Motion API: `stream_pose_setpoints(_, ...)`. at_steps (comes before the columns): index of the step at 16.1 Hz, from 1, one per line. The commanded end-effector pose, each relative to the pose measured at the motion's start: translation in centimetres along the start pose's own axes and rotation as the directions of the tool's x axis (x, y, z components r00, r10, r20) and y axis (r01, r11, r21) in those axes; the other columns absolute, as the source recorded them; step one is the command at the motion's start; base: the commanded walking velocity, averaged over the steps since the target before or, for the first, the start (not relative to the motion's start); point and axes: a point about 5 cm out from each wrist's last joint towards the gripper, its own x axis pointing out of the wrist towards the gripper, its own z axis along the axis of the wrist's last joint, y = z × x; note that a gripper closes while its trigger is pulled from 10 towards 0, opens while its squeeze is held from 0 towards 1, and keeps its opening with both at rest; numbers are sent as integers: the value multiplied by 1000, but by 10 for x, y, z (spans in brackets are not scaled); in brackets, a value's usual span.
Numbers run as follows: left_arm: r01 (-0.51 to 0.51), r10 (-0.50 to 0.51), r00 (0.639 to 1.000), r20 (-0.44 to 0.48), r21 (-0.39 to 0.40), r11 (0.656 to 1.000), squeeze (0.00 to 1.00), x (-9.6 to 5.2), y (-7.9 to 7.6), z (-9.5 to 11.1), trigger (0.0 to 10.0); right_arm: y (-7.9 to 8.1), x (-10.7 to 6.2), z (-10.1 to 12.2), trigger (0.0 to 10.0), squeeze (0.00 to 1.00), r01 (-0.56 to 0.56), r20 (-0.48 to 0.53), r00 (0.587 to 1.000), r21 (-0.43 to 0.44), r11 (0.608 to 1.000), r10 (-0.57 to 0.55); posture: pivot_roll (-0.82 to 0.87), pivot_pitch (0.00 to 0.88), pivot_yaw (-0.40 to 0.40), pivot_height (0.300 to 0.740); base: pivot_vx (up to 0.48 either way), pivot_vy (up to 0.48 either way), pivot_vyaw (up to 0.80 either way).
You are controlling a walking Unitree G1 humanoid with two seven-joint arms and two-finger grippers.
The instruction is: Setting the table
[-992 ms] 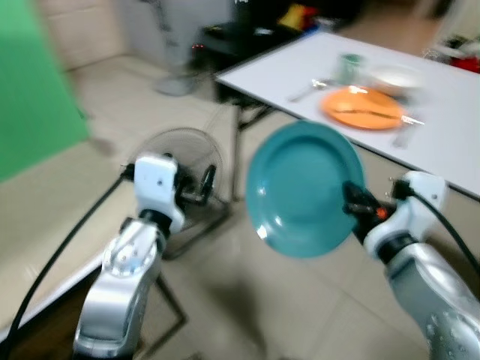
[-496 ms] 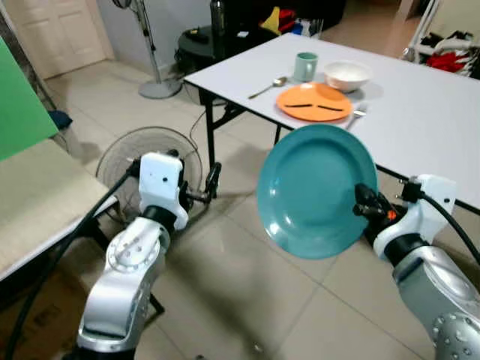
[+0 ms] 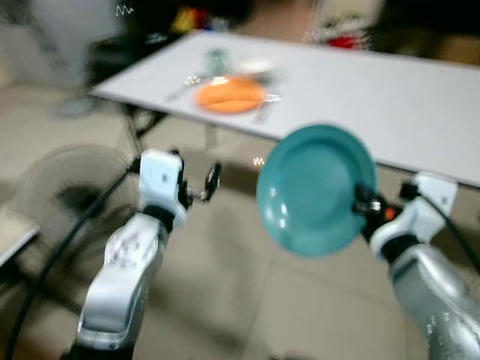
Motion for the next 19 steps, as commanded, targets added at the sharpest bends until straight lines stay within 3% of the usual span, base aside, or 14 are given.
stream_pose_setpoints(1,10,-10,1000,13,-8,1000,0,1,0,3,10000,4,0,10,10000,0,-25,55,998,-1,1000,25,27,0,55,740,270,0,-800)
stream_pose_setpoints(3,12,-12,1000,13,-15,1000,0,1,-1,2,10000,4,1,11,10000,0,-25,61,998,-2,1000,25,26,0,54,740,272,0,-675)
stream_pose_setpoints(9,11,-11,1000,3,-27,1000,0,1,1,-1,10000,2,3,15,10000,0,-10,81,997,11,1000,9,22,0,56,740,296,0,0)
stream_pose_setpoints(13,21,-21,1000,0,-31,999,0,1,-1,-1,10000,1,3,17,10000,0,-11,89,996,22,1000,9,20,0,59,740,317,0,-800)
stream_pose_setpoints(19,-5,6,1000,3,-51,999,0,1,3,-2,10000,5,10,34,10000,0,-133,145,983,169,977,109,17,0,70,740,309,0,-124)
